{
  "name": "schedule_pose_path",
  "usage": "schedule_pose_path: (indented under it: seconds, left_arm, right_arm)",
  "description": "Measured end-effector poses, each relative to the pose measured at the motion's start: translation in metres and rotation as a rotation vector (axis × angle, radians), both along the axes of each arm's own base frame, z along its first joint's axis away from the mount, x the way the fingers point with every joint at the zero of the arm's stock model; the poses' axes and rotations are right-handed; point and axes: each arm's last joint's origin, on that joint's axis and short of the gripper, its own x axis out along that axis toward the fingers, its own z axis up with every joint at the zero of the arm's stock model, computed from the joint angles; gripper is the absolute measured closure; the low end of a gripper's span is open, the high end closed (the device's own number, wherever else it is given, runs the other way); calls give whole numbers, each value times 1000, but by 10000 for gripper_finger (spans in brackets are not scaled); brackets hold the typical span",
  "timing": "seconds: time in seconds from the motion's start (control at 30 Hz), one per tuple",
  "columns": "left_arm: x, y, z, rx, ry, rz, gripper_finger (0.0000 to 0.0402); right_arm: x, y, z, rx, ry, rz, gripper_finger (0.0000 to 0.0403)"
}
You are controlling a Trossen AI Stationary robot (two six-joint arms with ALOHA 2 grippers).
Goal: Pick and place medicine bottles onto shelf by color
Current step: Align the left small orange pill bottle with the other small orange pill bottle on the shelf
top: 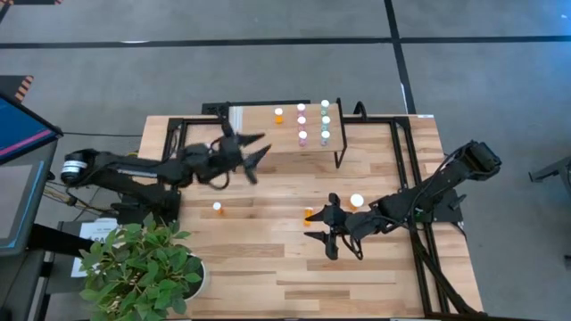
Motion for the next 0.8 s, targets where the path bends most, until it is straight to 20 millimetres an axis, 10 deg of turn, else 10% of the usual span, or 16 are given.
schedule_pose_path:
  seconds: [0.4,0.8]
  left_arm:
    - [-53,-53,-55,-189,356,-292,230]
    - [-91,-51,-81,-391,799,-144,175]
  right_arm:
    - [0,0,0,10,-1,-7,179]
    - [2,-4,0,9,-1,-22,179]
